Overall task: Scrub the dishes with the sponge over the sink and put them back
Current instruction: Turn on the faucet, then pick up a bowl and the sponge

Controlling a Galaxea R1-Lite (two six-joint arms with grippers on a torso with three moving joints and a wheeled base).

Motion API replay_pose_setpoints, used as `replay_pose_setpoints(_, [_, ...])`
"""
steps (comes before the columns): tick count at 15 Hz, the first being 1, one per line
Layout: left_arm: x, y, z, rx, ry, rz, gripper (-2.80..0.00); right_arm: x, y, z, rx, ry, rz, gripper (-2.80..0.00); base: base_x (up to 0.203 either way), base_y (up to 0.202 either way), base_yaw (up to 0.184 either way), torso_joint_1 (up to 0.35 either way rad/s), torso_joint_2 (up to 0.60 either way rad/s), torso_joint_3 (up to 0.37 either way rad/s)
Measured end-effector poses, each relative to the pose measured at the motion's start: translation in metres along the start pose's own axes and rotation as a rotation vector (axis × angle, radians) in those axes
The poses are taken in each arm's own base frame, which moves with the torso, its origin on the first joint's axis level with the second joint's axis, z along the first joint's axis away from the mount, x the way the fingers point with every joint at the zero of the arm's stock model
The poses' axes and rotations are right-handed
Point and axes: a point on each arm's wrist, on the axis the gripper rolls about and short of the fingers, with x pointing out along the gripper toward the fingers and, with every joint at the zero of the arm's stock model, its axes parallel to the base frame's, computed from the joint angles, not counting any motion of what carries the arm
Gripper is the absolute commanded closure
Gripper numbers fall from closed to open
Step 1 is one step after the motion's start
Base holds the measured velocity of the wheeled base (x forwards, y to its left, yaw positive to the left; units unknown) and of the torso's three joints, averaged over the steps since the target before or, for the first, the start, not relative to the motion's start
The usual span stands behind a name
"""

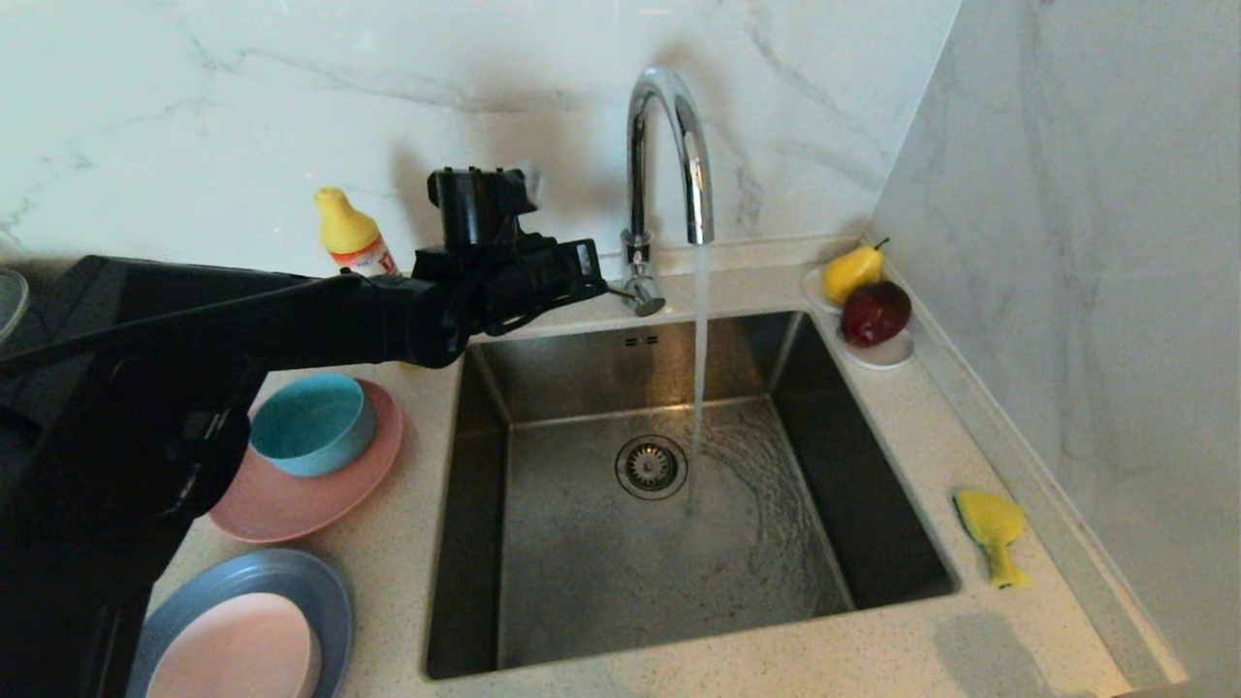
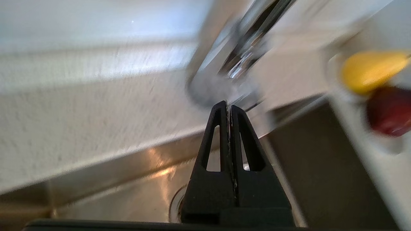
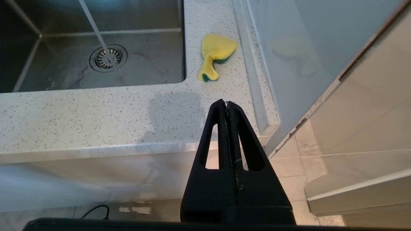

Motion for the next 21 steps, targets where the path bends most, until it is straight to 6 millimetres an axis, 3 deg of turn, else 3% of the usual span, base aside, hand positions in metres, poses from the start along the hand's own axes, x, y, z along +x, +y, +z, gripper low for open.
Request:
replay_pose_setpoints(3, [-0.023,-0.005,0.037,0.006,-0.104,0.1,0.0,0.0,0.0,0.0,0.0,0.0,0.0,0.0,0.0,0.0,0.0,0.0,0.0,0.0])
replay_pose_setpoints(6, [-0.066,-0.017,0.081,0.01,-0.195,0.125,0.0,0.0,0.0,0.0,0.0,0.0,0.001,0.0,0.0,0.0,0.0,0.0,0.0,0.0])
replay_pose_setpoints(9, [-0.138,-0.027,0.123,0.06,-0.261,0.151,0.0,0.0,0.0,0.0,0.0,0.0,0.0,0.0,0.0,0.0,0.0,0.0,0.0,0.0])
replay_pose_setpoints(11, [-0.2,-0.033,0.144,0.122,-0.326,0.225,0.0,0.0,0.0,0.0,0.0,0.0,0.0,0.0,0.0,0.0,0.0,0.0,0.0,0.0])
replay_pose_setpoints(13, [-0.265,-0.035,0.153,0.182,-0.375,0.324,0.0,0.0,0.0,0.0,0.0,0.0,0.0,0.0,0.0,0.0,0.0,0.0,0.0,0.0])
replay_pose_setpoints(15, [-0.329,-0.032,0.145,0.219,-0.395,0.411,0.0,0.0,0.0,0.0,0.0,0.001,0.0,0.0,0.0,0.0,0.0,0.0,0.0,0.0])
replay_pose_setpoints(16, [-0.356,-0.026,0.132,0.235,-0.381,0.459,0.0,0.0,0.0,0.0,0.0,0.0,0.0,0.0,0.0,0.0,0.0,0.0,0.0,0.0])
replay_pose_setpoints(19, [-0.429,-0.012,0.074,0.268,-0.35,0.624,0.0,0.0,0.0,0.0,0.0,0.0,0.0,0.0,0.0,0.0,0.0,0.0,0.0,0.0])
replay_pose_setpoints(21, [-0.463,-0.007,0.023,0.285,-0.323,0.724,0.0,0.0,0.0,0.0,0.0,0.0,0.0,0.0,0.0,0.0,0.0,0.0,0.0,0.0])
